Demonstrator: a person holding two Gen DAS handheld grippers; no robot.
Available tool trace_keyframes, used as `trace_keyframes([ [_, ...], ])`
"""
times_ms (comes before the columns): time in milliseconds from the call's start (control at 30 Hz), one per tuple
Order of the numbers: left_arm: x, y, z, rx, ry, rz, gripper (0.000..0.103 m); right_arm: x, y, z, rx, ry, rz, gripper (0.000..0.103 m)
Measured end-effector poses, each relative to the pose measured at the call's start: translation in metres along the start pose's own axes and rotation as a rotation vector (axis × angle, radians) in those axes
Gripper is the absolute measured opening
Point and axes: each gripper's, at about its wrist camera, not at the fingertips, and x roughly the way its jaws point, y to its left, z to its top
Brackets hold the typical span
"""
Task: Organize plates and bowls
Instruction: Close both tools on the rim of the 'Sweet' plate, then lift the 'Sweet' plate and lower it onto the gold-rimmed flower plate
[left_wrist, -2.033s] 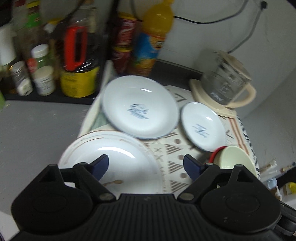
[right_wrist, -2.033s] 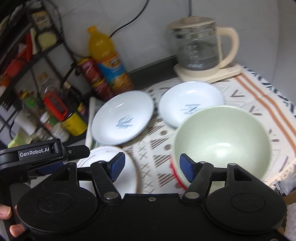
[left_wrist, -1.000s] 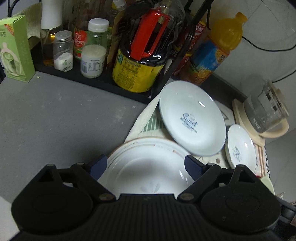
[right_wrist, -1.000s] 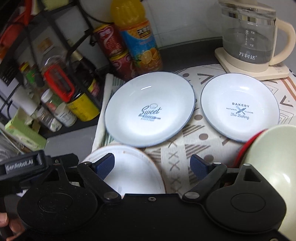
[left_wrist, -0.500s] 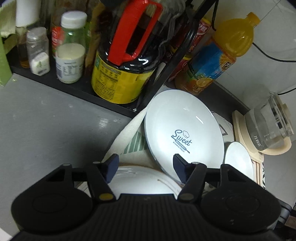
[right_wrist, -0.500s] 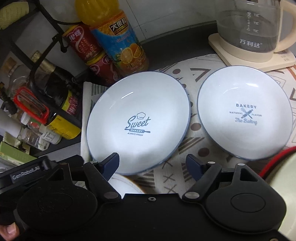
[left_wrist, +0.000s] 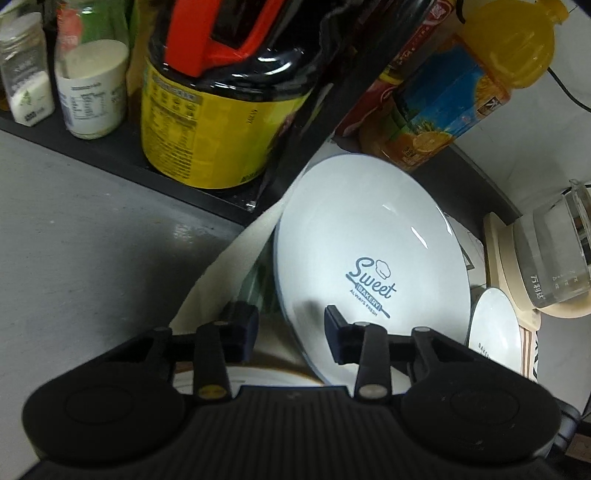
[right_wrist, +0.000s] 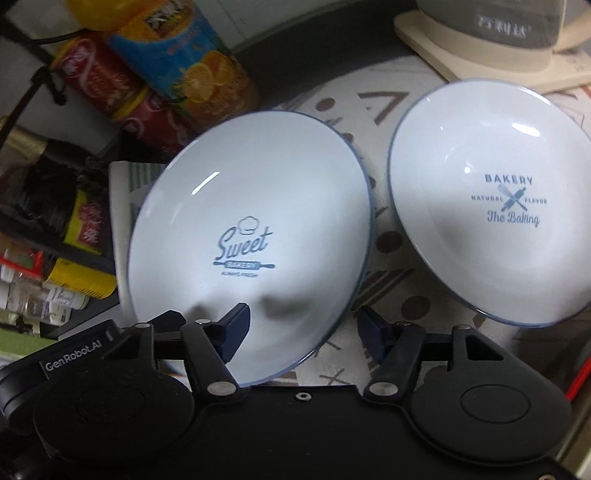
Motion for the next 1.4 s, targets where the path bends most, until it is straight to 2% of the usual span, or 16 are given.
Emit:
trace_keyframes([
  [100, 0.007, 0.0, 0.001, -0.005, 0.01, 0.003, 0.028, 0.002, 0.001, 0.003, -0.001, -0.02, 0.005, 0.048],
  [200, 0.014, -0.001, 0.0, -0.014, 0.025, -0.004, 0.017, 0.002, 0.001, 0.004, 0.029, -0.033, 0.006, 0.048],
  [233, 0.016, -0.002, -0.001, -0.01, 0.023, -0.007, 0.015, 0.002, 0.001, 0.003, 0.027, -0.04, 0.001, 0.044],
  [300, 0.016, -0.004, -0.002, -0.004, 0.015, -0.007, 0.015, 0.001, -0.003, 0.002, 0.03, -0.051, -0.02, 0.032],
  [333, 0.017, -0.004, -0.002, -0.005, 0.014, -0.008, 0.014, -0.001, -0.007, 0.001, 0.038, -0.054, -0.026, 0.022],
  [467, 0.01, -0.007, -0.002, 0.031, -0.001, -0.019, 0.013, -0.015, -0.016, 0.001, 0.051, -0.114, 0.033, 0.013],
  [567, -0.003, -0.015, -0.005, 0.091, -0.049, -0.023, 0.014, -0.027, -0.013, -0.001, 0.017, -0.159, 0.038, 0.013],
  [800, -0.02, -0.019, -0.011, 0.119, -0.061, -0.03, 0.014, -0.04, -0.023, -0.015, 0.054, -0.178, 0.068, 0.013],
  [1400, -0.081, 0.001, -0.04, 0.15, -0.109, -0.057, 0.014, -0.087, -0.015, -0.071, -0.008, -0.285, 0.088, 0.013],
])
